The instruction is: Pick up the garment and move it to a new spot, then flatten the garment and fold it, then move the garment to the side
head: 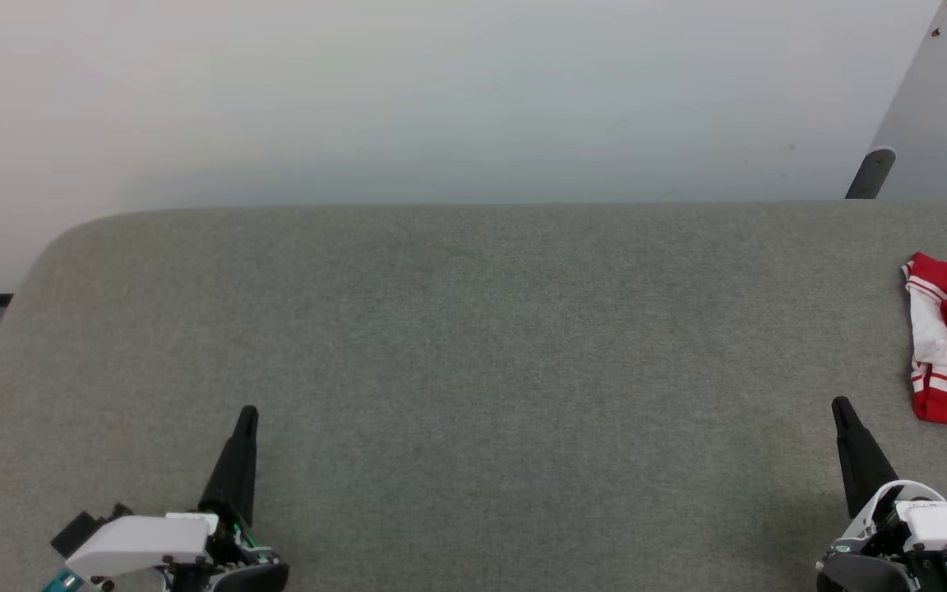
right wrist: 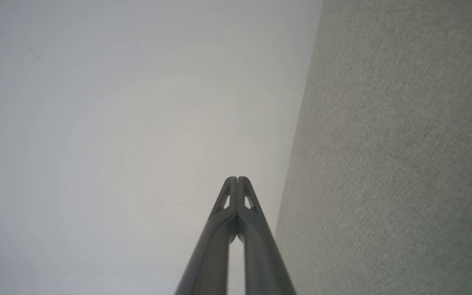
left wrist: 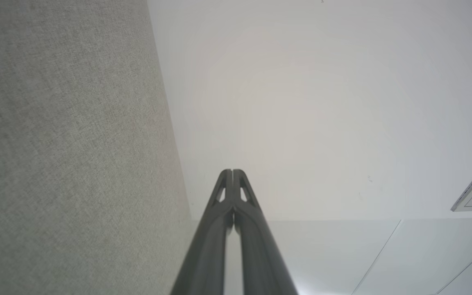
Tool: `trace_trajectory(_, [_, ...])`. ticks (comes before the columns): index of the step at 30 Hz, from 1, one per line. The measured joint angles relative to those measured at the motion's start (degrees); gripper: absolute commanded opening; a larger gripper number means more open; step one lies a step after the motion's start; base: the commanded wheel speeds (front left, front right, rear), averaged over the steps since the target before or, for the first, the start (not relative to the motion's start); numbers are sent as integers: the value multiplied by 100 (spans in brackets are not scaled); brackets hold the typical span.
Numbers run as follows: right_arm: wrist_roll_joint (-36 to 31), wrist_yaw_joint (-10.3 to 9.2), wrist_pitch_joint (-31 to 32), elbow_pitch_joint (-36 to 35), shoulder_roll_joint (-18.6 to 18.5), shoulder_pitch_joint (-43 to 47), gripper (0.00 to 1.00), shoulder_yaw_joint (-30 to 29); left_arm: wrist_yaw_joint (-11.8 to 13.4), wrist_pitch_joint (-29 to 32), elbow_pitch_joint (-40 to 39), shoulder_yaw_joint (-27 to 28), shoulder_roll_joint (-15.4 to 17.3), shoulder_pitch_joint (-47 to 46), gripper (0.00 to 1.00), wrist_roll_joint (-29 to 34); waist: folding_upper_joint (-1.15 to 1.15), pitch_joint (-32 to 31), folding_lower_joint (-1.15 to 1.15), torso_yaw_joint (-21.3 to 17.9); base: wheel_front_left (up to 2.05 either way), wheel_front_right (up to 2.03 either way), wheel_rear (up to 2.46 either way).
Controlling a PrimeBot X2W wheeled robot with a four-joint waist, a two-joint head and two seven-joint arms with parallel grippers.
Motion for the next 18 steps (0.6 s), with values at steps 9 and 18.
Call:
trace_trajectory(9, [0,0,0,0,0,0,0,1,0,0,0,2,0,0,0,0,0,0,0,0,0,0,0])
trace_trajectory(18, [1,0,0,0,0,0,0,1,0,0,0,2,0,0,0,0,0,0,0,0,0,0,0])
